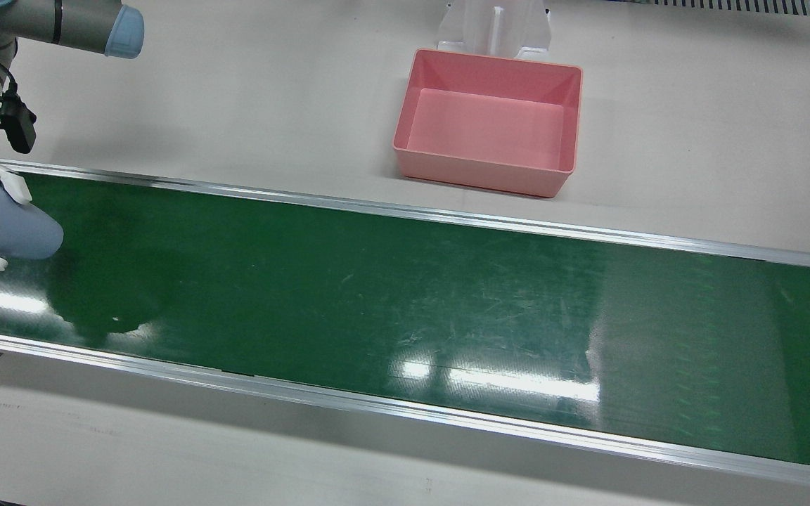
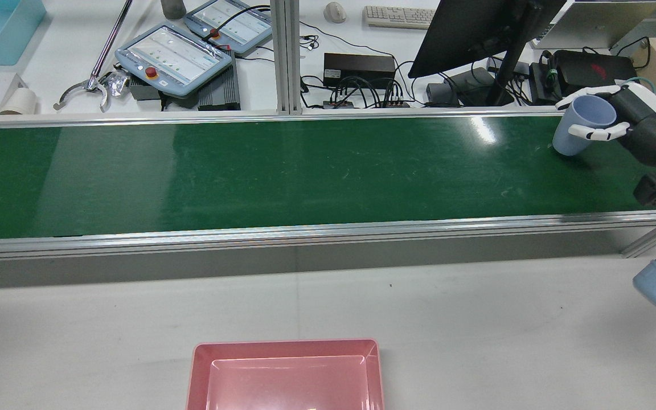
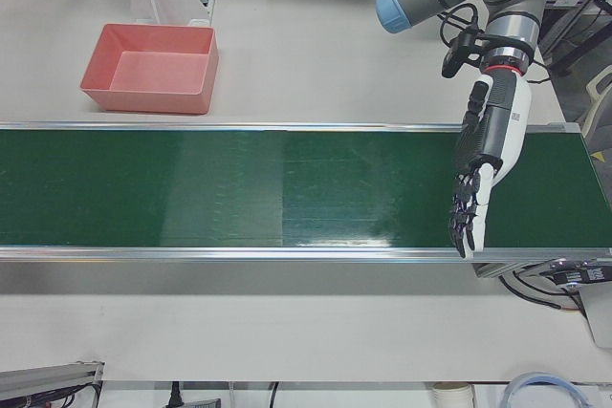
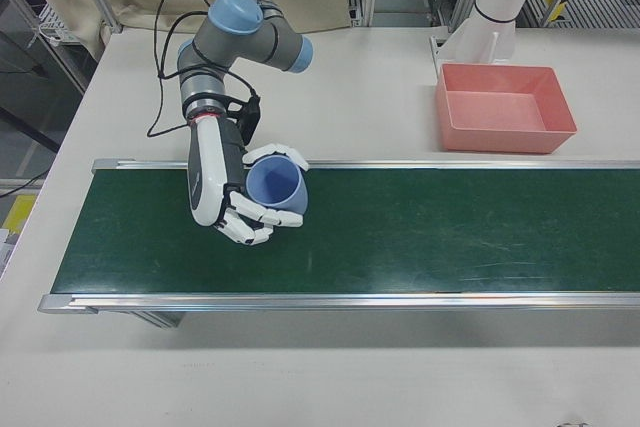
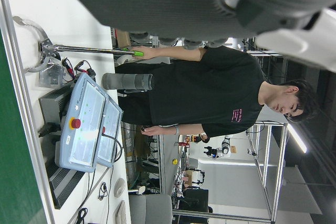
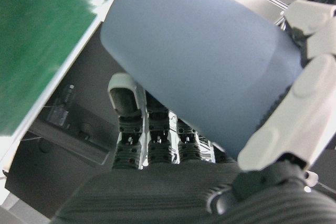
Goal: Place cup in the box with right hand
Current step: 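Lift the cup with the right hand and carry it over the pink tray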
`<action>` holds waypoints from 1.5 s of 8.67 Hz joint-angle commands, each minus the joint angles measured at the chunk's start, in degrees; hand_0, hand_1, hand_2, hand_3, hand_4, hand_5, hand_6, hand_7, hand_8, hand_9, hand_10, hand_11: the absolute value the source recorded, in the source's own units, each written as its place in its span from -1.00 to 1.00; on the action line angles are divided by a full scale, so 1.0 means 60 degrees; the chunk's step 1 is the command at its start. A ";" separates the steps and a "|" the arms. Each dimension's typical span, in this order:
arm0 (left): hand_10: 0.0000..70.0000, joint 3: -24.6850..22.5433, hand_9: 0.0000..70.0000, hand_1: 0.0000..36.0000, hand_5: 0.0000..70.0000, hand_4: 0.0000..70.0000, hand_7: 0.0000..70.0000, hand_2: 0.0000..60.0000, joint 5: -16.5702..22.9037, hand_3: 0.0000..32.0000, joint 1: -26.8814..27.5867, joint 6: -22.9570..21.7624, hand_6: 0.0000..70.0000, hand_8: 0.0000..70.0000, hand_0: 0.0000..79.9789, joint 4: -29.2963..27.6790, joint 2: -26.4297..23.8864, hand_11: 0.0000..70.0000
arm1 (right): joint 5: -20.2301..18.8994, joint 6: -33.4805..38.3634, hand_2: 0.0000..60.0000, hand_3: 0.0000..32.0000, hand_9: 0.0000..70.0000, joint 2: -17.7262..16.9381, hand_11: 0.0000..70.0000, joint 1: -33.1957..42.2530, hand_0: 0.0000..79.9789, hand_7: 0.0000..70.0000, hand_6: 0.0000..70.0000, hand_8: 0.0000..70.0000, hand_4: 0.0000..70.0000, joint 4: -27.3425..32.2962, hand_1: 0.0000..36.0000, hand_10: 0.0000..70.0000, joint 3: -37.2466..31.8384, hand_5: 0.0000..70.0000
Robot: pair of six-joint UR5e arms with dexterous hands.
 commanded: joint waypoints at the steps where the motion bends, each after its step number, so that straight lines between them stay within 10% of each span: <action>1: -1.00 -0.0011 -1.00 -1.00 -1.00 -1.00 -1.00 -1.00 0.0010 -1.00 0.0000 0.0000 -1.00 -1.00 -1.00 0.0000 0.0000 -1.00 | 0.0056 -0.0334 1.00 -1.00 1.00 0.0253 0.69 -0.0351 0.25 1.00 0.16 0.93 0.58 -0.0631 0.76 0.19 0.1671 -0.55; 9: -1.00 -0.0011 -1.00 -1.00 -1.00 -1.00 -1.00 -1.00 -0.0004 -1.00 0.0000 0.0000 -1.00 -1.00 -1.00 0.0015 0.0000 -1.00 | 0.2487 -0.5164 1.00 -1.00 1.00 0.1675 0.37 -0.7963 0.27 1.00 0.00 0.66 0.34 -0.1954 0.50 -0.05 0.5104 -0.61; 12: -1.00 -0.0011 -1.00 -1.00 -1.00 -1.00 -1.00 -1.00 -0.0004 -1.00 0.0000 0.0000 -1.00 -1.00 -1.00 0.0015 0.0000 -1.00 | 0.3220 -0.6383 0.58 -1.00 1.00 0.1879 0.43 -0.9770 0.25 1.00 -0.03 0.65 0.24 -0.1866 0.08 0.00 0.4769 -0.64; 13: -1.00 -0.0011 -1.00 -1.00 -1.00 -1.00 -1.00 -1.00 -0.0004 -1.00 0.0000 0.0000 -1.00 -1.00 -1.00 0.0015 -0.0014 -1.00 | 0.3221 -0.6401 0.00 -1.00 1.00 0.2041 0.42 -0.9990 0.27 1.00 -0.06 0.62 0.31 -0.1808 -0.18 -0.01 0.4318 -0.65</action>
